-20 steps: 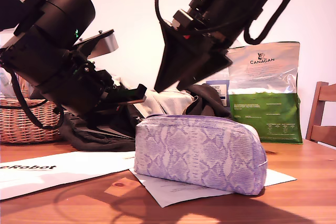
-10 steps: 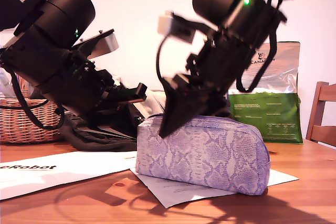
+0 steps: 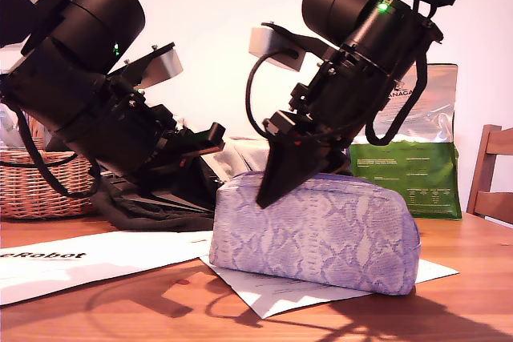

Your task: Close the zipper in the zip bag in front of you

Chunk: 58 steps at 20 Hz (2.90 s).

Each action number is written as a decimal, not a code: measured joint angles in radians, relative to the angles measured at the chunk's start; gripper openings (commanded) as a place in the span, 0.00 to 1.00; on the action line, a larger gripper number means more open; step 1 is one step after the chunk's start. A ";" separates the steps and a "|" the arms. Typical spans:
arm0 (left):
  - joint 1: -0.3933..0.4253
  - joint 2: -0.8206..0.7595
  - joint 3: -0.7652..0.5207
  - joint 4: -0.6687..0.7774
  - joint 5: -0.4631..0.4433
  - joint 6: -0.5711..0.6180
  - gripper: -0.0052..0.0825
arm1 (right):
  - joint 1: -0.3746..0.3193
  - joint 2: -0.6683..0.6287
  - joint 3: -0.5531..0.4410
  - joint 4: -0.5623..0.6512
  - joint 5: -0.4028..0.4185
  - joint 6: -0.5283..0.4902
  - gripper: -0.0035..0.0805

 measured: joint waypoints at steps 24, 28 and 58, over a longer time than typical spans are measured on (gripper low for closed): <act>-0.046 -0.145 0.000 0.042 0.140 -0.116 0.04 | 0.000 0.000 0.000 -0.003 -0.002 0.000 0.03; -0.048 -0.145 0.001 0.079 0.174 -0.181 0.04 | 0.000 -0.001 0.000 -0.004 -0.003 0.000 0.03; 0.122 -0.141 0.045 -0.144 0.467 0.835 0.48 | 0.000 -0.007 0.000 -0.011 -0.006 -0.010 0.03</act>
